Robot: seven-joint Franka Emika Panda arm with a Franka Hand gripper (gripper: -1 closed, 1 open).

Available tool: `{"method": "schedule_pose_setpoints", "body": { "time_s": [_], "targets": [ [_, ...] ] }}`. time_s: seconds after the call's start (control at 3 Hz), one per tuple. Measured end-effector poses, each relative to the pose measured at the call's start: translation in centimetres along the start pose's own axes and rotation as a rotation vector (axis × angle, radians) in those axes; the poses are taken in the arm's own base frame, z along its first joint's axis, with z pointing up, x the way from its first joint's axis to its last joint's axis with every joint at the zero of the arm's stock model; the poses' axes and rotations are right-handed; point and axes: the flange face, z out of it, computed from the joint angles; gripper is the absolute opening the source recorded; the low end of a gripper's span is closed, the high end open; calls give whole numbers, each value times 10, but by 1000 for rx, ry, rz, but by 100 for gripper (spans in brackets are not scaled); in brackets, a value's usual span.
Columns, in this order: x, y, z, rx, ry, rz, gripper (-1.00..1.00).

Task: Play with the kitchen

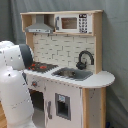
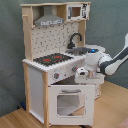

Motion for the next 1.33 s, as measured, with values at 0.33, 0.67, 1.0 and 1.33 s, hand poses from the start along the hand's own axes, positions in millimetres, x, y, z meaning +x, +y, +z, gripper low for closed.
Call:
{"method": "schedule_pose_setpoints", "body": {
  "time_s": [0.33, 0.67, 1.0, 1.33],
  "targets": [
    [4, 5, 7, 29, 20, -50, -100],
    [8, 4, 18, 91, 50, -23, -100],
    [17, -6, 22, 122, 59, 42, -100],
    [31, -21, 23, 148, 64, 95, -100]
  ]
}}
